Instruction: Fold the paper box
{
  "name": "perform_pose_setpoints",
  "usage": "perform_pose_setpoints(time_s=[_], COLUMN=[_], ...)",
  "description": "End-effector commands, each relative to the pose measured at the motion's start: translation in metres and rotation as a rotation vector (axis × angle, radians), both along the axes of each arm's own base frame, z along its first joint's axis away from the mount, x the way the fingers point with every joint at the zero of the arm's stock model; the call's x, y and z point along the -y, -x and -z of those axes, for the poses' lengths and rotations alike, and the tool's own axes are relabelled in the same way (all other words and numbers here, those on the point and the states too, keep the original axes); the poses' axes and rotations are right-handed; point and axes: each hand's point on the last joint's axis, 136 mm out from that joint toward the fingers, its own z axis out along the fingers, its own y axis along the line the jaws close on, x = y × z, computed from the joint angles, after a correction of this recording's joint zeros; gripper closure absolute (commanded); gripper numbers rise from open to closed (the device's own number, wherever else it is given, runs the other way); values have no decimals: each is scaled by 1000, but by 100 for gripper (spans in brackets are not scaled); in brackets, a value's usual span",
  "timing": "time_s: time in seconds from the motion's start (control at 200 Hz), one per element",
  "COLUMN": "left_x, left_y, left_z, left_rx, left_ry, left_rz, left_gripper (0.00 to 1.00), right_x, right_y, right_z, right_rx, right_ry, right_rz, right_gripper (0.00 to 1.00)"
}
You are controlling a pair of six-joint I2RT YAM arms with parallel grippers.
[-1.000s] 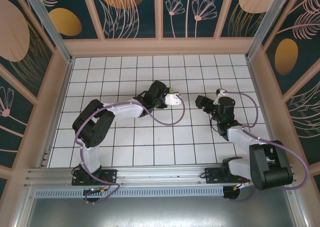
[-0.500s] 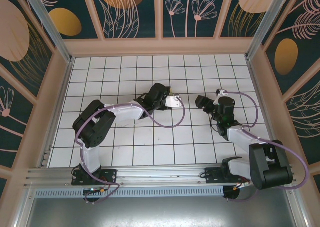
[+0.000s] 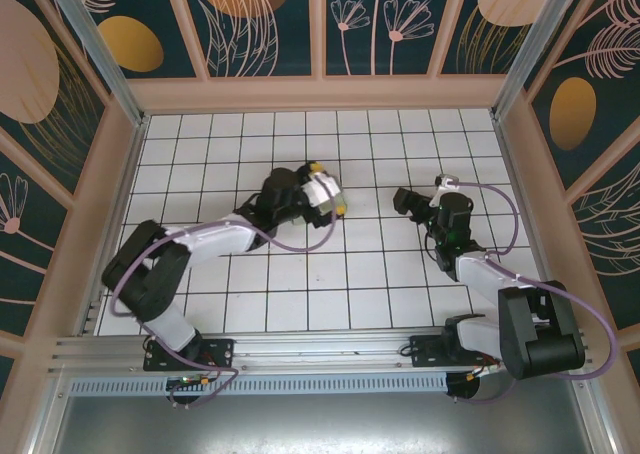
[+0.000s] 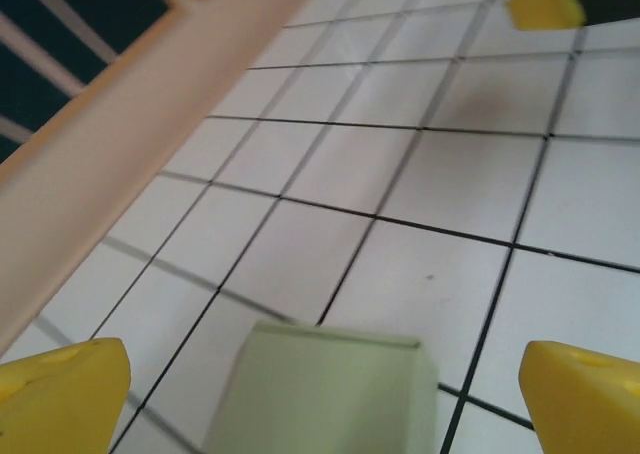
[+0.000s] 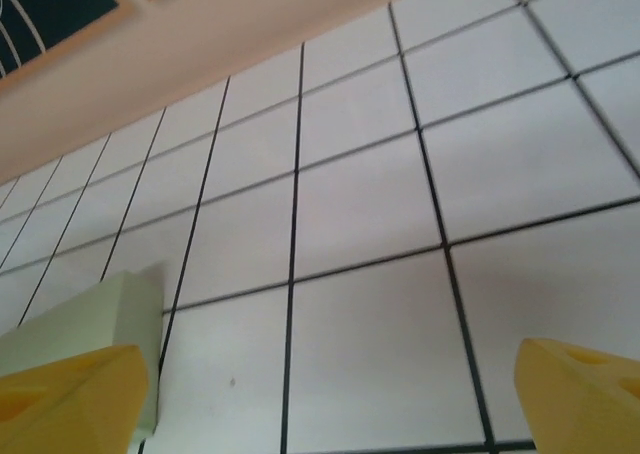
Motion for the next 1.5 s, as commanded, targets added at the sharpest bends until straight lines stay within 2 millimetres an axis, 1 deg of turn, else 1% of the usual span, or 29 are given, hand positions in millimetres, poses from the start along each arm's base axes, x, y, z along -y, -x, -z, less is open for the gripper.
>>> perform_pose_setpoints(time_s=[0.0, 0.015, 0.02, 0.035, 0.115, 0.165, 0.235, 0.29, 0.35, 0.385, 0.43, 0.47, 0.546, 0.601, 0.626, 0.666, 0.691, 0.776, 0.811, 0.836, 0.881, 0.931, 0.961, 1.006, 1.061, 1.116, 1.371, 1.492], left_x=[-49, -59, -62, -71, -123, -159, -207, -243, -275, -291, -305, -316, -324, -330, -331, -328, -327, -319, -322, -324, -325, -331, -335, -339, -351, -357, -357, -349], left_y=[-10, -12, -12, -14, -17, -19, -18, -11, -3, 0, 2, 4, 8, 9, 6, -2, -5, -5, -5, -6, -8, -10, -13, -17, -15, -11, -11, -15], left_z=[-32, -33, -31, -33, -31, -30, -27, -25, -24, -18, -10, -3, 4, 7, 9, 14, 14, 7, 12, 15, 19, 25, 26, 32, 31, 30, 30, 30], left_rx=[-37, -35, -39, -32, -6, 19, 45, 91, 148, 159, 159, 163, 190, 208, 192, 146, 136, 161, 150, 153, 159, 144, 146, 104, 119, 132, 134, 119], left_ry=[245, 255, 254, 265, 279, 294, 327, 359, 385, 383, 368, 351, 342, 372, 381, 361, 375, 453, 448, 453, 460, 468, 477, 470, 500, 511, 512, 496], left_rz=[-199, -233, -246, -279, -469, -603, -763, -873, -971, -1017, -1062, -1104, -1109, -1104, -1101, -1080, -1063, -994, -1014, -1022, -1028, -1056, -1079, -1099, -1152, -1186, -1189, -1140], left_gripper=[1, 1, 1, 1, 1, 1, 1, 1, 1, 1, 1, 1, 1, 1, 1, 1, 1, 1, 1, 1, 1, 1, 1, 1, 1, 1, 1, 1], right_x=[23, 25, 26, 29, 41, 50, 59, 68, 71, 73, 78, 82, 88, 92, 94, 98, 100, 103, 98, 94, 93, 93, 92, 91, 91, 91, 91, 90], right_y=[-15, -16, -16, -17, -23, -26, -30, -31, -36, -37, -38, -37, -36, -34, -30, -25, -21, -7, -4, -6, -10, -14, -14, -14, -14, -14, -15, -14], right_z=[-32, -35, -34, -35, -40, -42, -44, -42, -39, -41, -43, -40, -29, -19, -14, -10, -7, 4, 0, 3, 5, 8, 6, 8, 7, 7, 7, 8], right_rx=[174, 185, 186, 192, 221, 233, 260, 272, 249, 258, 263, 253, 210, 194, 193, 217, 232, 282, 318, 301, 288, 264, 276, 270, 273, 275, 272, 270], right_ry=[151, 163, 167, 176, 223, 242, 287, 316, 329, 333, 343, 360, 400, 357, 339, 315, 297, 251, 259, 263, 269, 271, 273, 273, 273, 274, 276, 280], right_rz=[91, 100, 103, 118, 173, 206, 235, 276, 272, 273, 289, 299, 309, 300, 288, 296, 298, 289, 262, 234, 227, 223, 222, 218, 219, 219, 220, 220], right_gripper=[1, 1, 1, 1, 1, 1, 1, 1, 1, 1, 1, 1, 1, 1, 1, 1, 1, 1, 1, 1, 1, 1, 1, 1, 1, 1, 1, 1])
